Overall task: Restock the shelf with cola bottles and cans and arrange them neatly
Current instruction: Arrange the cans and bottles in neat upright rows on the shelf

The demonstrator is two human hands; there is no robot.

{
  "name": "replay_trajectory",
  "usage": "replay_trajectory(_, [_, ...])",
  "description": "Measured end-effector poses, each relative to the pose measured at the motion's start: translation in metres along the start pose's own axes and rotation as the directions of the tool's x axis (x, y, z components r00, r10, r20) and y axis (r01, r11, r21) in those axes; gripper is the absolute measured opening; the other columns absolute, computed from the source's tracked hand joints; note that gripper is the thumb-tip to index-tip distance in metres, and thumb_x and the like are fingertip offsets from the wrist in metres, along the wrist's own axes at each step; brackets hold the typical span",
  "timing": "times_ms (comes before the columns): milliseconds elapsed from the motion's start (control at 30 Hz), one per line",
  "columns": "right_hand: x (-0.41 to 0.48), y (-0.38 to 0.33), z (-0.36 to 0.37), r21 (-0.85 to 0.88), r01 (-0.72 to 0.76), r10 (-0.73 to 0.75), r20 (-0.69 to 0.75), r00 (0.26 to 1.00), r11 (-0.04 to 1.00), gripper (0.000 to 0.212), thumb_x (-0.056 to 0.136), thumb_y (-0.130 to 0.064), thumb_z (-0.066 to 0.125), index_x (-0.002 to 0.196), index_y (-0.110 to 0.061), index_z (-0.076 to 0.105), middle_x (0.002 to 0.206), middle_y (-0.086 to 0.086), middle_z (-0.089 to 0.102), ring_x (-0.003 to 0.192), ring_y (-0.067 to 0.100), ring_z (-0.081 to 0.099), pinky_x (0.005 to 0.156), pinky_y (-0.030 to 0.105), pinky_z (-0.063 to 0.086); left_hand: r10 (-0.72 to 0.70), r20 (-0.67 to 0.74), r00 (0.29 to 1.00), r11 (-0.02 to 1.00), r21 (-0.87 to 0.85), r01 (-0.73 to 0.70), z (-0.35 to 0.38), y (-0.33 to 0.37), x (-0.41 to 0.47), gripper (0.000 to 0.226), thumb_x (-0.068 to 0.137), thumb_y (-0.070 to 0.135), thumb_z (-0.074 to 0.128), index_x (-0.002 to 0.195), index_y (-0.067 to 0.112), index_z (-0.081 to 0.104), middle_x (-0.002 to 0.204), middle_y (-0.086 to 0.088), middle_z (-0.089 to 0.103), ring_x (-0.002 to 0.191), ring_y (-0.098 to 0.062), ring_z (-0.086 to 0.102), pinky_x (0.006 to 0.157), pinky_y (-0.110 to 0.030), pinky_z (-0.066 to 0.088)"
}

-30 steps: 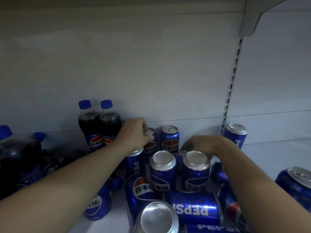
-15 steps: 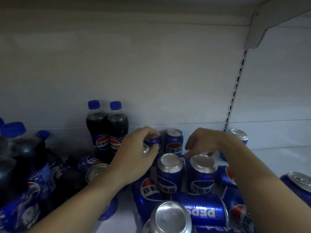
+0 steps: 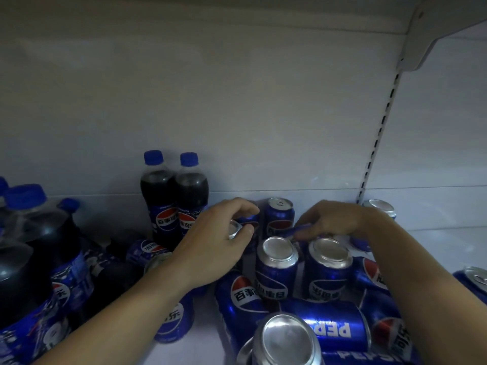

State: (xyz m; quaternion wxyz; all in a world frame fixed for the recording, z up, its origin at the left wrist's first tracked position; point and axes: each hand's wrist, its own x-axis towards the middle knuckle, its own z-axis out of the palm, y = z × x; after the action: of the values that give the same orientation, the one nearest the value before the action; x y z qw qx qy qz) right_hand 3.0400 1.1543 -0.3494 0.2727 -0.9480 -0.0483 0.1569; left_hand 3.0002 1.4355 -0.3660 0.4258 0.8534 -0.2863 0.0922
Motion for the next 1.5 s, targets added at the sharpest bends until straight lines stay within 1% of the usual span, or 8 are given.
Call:
replay_trajectory(300, [-0.048,-0.07,-0.031,0.277,0.299,-0.214,-0.297,0.931,0.913,0.039,0.078,-0.047,0.071,0.107,-0.022,0.073,0.094,-0.002,0.078,0.087,0.013,0.073,0.072,0.021,0.056,-0.159,-0.092,0.983,0.954,-0.271,0.129,-0.004,0.02,0.009,0.042,0.088,0.05,0.066,0.127,0.037,0.058,0.113,0.016,0.071,0.103,0.003,0.067,0.093,-0.029,0.055])
replay_trajectory(400, [-0.046,-0.087,-0.021,0.321,0.386,-0.279,-0.333,0.901,0.865,0.045,0.078,-0.05,0.069,0.113,-0.022,0.07,0.1,-0.003,0.077,0.091,0.013,0.074,0.077,0.025,0.06,-0.325,-0.027,0.945,0.688,-0.693,0.217,-0.012,0.036,0.02,0.047,0.081,0.045,0.065,0.12,0.021,0.063,0.103,0.0,0.078,0.094,-0.019,0.076,0.091,-0.04,0.058])
replay_trajectory(500, [-0.042,-0.094,-0.018,0.226,0.441,-0.316,-0.433,0.844,0.869,0.051,0.074,-0.052,0.075,0.118,-0.028,0.068,0.108,-0.01,0.073,0.096,0.003,0.07,0.075,0.021,0.058,-0.373,-0.01,0.928,0.546,-0.811,0.211,-0.022,0.043,0.026,0.046,0.085,0.034,0.069,0.126,0.015,0.061,0.102,-0.008,0.077,0.092,-0.029,0.076,0.088,-0.044,0.059])
replay_trajectory(733, [-0.042,-0.104,-0.011,-0.107,0.51,-0.484,-0.528,0.698,0.853,0.075,0.072,-0.045,0.084,0.139,-0.036,0.052,0.118,-0.019,0.065,0.101,-0.002,0.064,0.079,0.013,0.052,-0.276,-0.104,0.956,0.779,-0.606,0.159,-0.021,0.058,0.035,0.06,0.07,0.048,0.073,0.126,0.032,0.057,0.095,0.001,0.078,0.083,-0.017,0.077,0.08,-0.035,0.062])
replay_trajectory(933, [-0.033,-0.085,-0.022,0.042,0.498,-0.344,-0.672,0.656,0.866,0.082,0.071,-0.036,0.086,0.141,-0.039,0.043,0.117,-0.006,0.069,0.101,0.011,0.069,0.09,0.035,0.057,-0.28,-0.181,0.943,0.821,-0.555,0.137,-0.023,0.049,0.043,0.049,0.091,0.036,0.069,0.137,0.029,0.054,0.109,0.0,0.075,0.09,-0.011,0.075,0.089,-0.032,0.058])
replay_trajectory(1000, [-0.028,-0.068,-0.029,0.106,0.438,-0.224,-0.74,0.634,0.893,0.08,0.072,-0.033,0.087,0.139,-0.034,0.043,0.11,-0.009,0.067,0.097,0.01,0.068,0.088,0.035,0.057,-0.228,-0.236,0.945,0.936,-0.32,0.146,-0.024,0.034,0.049,0.042,0.093,0.039,0.068,0.133,0.031,0.059,0.119,0.006,0.07,0.095,-0.004,0.071,0.091,-0.028,0.054])
replay_trajectory(1100, [-0.02,-0.047,-0.028,0.112,0.322,-0.144,-0.724,0.674,0.94,0.075,0.077,-0.024,0.086,0.137,-0.026,0.042,0.098,-0.017,0.057,0.085,-0.001,0.059,0.07,0.015,0.045,-0.179,-0.221,0.959,0.978,0.067,0.198,-0.018,0.014,0.056,0.051,0.092,0.039,0.07,0.14,0.031,0.055,0.133,0.008,0.06,0.107,-0.003,0.057,0.09,-0.021,0.042])
replay_trajectory(1500, [0.015,0.005,-0.021,0.114,0.146,-0.042,-0.631,0.775,0.983,0.077,0.074,-0.017,0.089,0.135,-0.023,0.043,0.112,0.0,0.056,0.097,0.021,0.057,0.059,0.018,0.037,-0.214,0.026,0.977,0.897,0.402,0.185,0.017,-0.007,0.064,0.029,0.098,0.02,0.06,0.124,0.024,0.07,0.119,0.0,0.07,0.1,-0.017,0.064,0.088,-0.034,0.055])
